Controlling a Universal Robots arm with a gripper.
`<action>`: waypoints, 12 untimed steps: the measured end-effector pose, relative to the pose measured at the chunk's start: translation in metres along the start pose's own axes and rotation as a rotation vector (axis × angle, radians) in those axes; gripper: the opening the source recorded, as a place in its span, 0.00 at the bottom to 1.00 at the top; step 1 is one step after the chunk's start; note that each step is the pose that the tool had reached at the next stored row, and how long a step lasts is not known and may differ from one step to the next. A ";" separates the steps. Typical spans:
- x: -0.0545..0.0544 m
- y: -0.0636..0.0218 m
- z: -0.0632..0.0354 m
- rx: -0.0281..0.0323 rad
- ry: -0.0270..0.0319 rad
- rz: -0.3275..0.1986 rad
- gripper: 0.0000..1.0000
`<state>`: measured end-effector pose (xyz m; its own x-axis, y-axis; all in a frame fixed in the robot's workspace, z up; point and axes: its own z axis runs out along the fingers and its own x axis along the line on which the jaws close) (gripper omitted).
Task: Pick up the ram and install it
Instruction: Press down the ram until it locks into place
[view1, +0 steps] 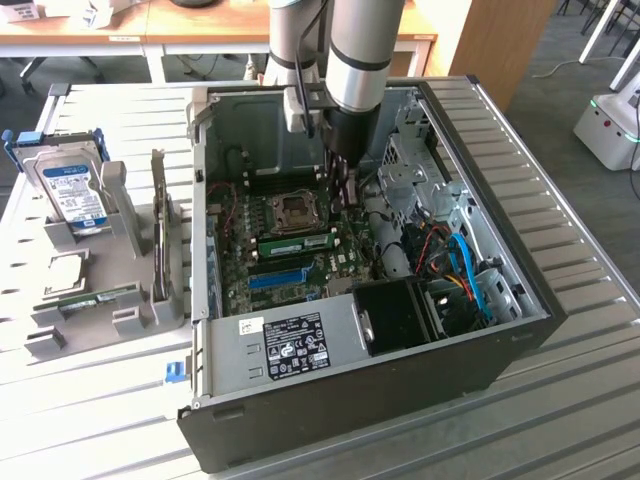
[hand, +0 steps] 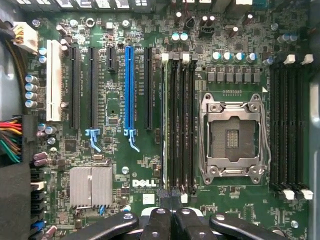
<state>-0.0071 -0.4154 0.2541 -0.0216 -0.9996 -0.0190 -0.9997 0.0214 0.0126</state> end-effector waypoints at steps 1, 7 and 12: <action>0.000 0.0000 0.0015 0.0000 0.0000 0.000 0.11; 0.000 -0.0001 0.0094 0.0000 0.0001 0.001 0.11; 0.000 -0.0002 0.0133 0.0000 0.0001 0.002 0.11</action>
<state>-0.0071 -0.4154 0.2408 -0.0233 -0.9996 -0.0189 -0.9997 0.0230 0.0126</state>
